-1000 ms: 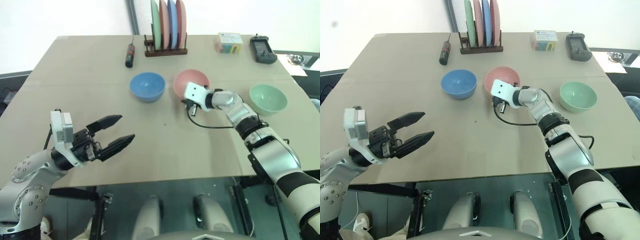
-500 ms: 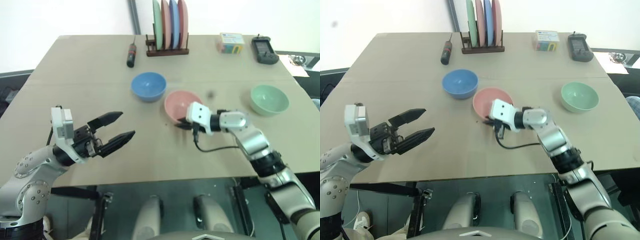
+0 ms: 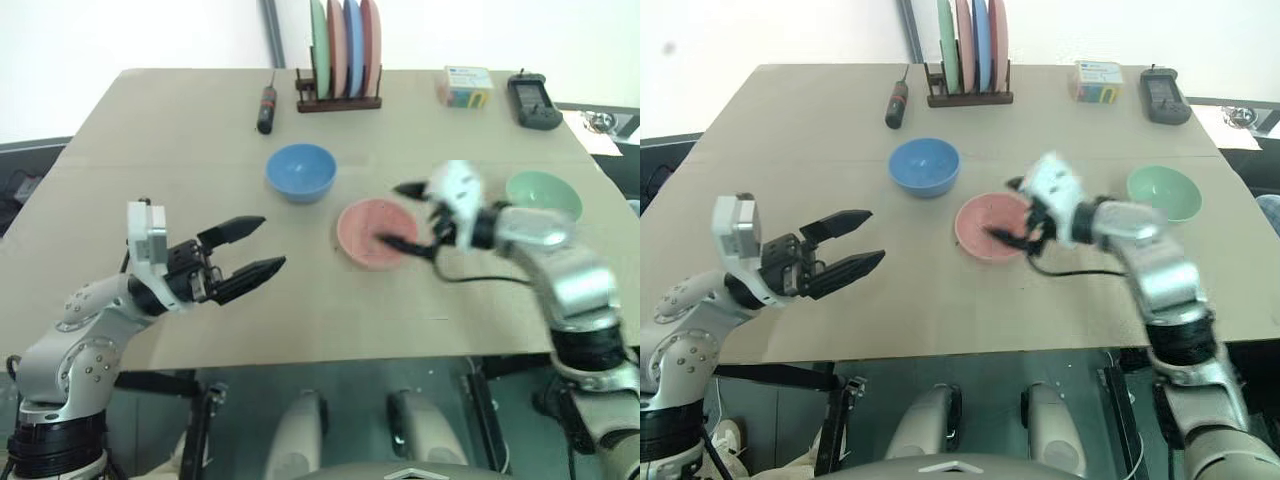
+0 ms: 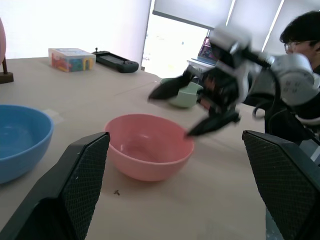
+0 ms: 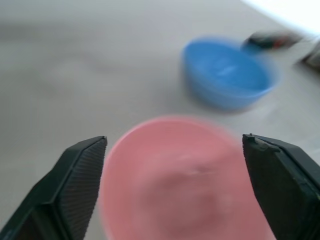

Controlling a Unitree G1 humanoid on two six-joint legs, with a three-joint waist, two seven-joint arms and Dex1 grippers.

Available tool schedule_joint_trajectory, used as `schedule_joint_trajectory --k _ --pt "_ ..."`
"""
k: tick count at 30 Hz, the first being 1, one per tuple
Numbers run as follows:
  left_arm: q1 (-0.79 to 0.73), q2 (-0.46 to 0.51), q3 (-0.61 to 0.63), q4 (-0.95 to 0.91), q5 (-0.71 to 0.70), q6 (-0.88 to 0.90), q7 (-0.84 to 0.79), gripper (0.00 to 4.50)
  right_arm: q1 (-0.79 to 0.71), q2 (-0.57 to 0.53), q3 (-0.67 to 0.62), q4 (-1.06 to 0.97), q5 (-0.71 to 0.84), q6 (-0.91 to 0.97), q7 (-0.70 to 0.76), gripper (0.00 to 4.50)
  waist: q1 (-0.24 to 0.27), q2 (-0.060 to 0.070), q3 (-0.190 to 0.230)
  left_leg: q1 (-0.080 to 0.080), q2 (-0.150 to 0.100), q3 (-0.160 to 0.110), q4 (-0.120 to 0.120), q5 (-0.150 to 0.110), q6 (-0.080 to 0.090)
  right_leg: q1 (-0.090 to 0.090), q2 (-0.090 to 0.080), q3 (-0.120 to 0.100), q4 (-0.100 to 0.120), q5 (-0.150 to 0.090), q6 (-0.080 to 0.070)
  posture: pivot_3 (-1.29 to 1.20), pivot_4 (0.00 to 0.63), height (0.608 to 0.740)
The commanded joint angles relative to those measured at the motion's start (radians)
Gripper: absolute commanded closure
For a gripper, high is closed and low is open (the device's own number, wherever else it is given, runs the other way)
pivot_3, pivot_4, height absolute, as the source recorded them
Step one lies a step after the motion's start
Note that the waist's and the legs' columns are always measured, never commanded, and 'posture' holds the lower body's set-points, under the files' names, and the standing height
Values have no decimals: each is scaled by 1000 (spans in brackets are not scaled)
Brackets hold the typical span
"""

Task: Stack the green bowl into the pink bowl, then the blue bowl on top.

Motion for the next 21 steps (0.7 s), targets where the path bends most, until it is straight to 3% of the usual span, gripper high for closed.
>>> schedule_joint_trajectory --k 1,5,10,13,21 --pt "-37 -6 -32 -11 -16 -6 -43 0 70 -162 -184 35 12 -1 2 48 3 0 0 1 0 0 0 0 0 0 0 0 0 0 0 0 150 740" --pt "-66 -13 -62 -12 -28 1 -72 0 82 -248 -163 322 -158 -150 -159 48 -9 -1 -1 3 1 3 0 0 0 0 1 2 1 0 0 0 150 740" --pt "-92 -5 -83 -17 -23 6 -86 0 -42 -146 -108 761 -211 -310 -278 48 -31 -1 -1 4 1 4 1 0 0 1 2 4 2 0 0 0 150 740" --pt "-94 -1 -75 -20 -29 14 -78 0 -103 -114 -78 894 -225 -376 -271 770 -37 0 0 4 1 3 0 0 0 1 2 4 3 1 2 0 150 740" --pt "-47 -1 -47 -73 -48 32 -42 0 -166 -104 -43 974 -240 -448 -271 4324 -36 2 1 2 1 3 0 0 0 0 2 4 2 2 4 0 150 740"
